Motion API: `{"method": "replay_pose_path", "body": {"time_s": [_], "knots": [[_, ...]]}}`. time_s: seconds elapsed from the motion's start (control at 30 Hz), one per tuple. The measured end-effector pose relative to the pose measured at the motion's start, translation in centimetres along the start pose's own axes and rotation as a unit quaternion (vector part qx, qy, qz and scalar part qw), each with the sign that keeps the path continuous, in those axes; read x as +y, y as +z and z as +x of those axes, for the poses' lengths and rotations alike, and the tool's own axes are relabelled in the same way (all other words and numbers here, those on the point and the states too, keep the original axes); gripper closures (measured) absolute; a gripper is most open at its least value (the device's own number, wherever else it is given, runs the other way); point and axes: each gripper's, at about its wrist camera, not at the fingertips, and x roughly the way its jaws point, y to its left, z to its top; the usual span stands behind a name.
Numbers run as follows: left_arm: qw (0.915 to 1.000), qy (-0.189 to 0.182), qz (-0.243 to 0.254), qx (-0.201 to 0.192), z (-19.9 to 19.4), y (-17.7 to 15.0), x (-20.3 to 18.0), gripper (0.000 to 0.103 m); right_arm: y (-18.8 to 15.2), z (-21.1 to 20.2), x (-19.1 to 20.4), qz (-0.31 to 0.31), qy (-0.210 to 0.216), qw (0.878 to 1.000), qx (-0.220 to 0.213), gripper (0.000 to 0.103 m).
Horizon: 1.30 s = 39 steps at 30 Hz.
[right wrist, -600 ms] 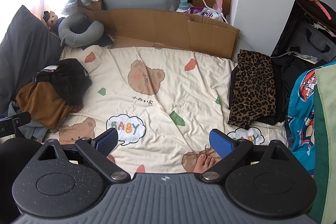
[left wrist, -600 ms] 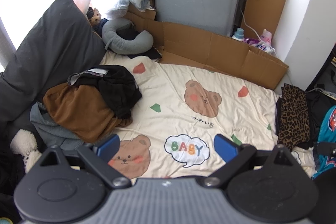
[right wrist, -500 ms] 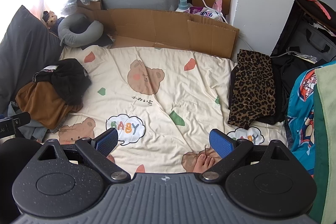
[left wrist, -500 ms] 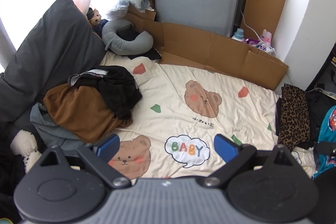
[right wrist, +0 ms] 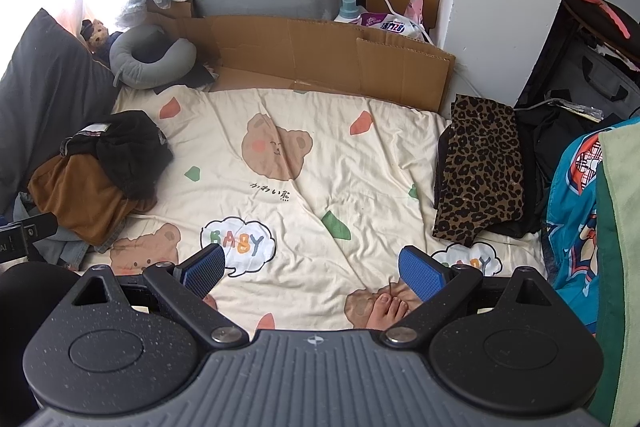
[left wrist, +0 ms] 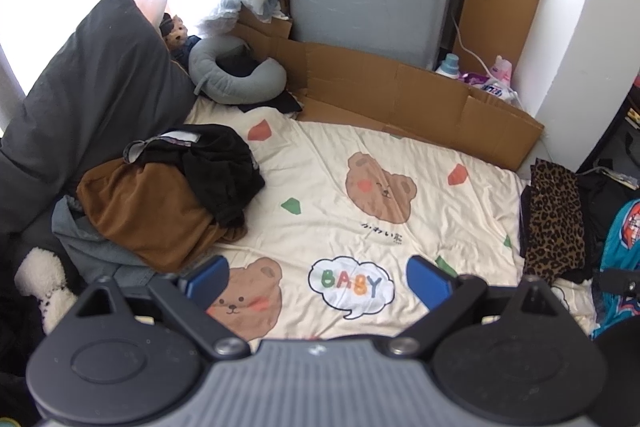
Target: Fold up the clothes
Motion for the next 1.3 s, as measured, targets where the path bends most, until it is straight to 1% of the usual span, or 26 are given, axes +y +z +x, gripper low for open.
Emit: {"method": "replay_pose_path", "body": {"time_s": [0.27, 0.57, 0.7, 0.93, 1.13, 1.3], "knots": [[1.0, 0.001, -0.003, 0.0, 0.03, -0.1, 0.0, 0.008, -0.12, 0.04, 0.23, -0.003, 0.001, 1.0, 0.0, 0.006], [0.9997, -0.021, -0.015, 0.001, 0.23, 0.05, 0.53, 0.008, -0.24, 0.02, 0.42, -0.009, -0.004, 1.0, -0.001, 0.006], [0.9999, -0.012, -0.009, 0.001, 0.23, 0.07, 0.38, 0.008, -0.31, -0.1, 0.27, -0.003, 0.0, 1.0, -0.002, 0.006], [0.9998, -0.016, -0.012, 0.0, 0.23, 0.1, 0.42, 0.008, -0.36, -0.17, 0.28, -0.005, 0.003, 1.0, -0.003, 0.006], [0.9999, -0.011, -0.007, -0.003, 0.14, 0.07, 0.12, 0.008, -0.34, -0.24, 0.26, -0.004, 0.003, 1.0, -0.004, 0.006], [0.9997, -0.021, -0.006, -0.009, 0.0, -0.01, 0.36, 0.008, -0.19, -0.13, 0.33, -0.007, 0.0, 1.0, 0.0, 0.006]]}}
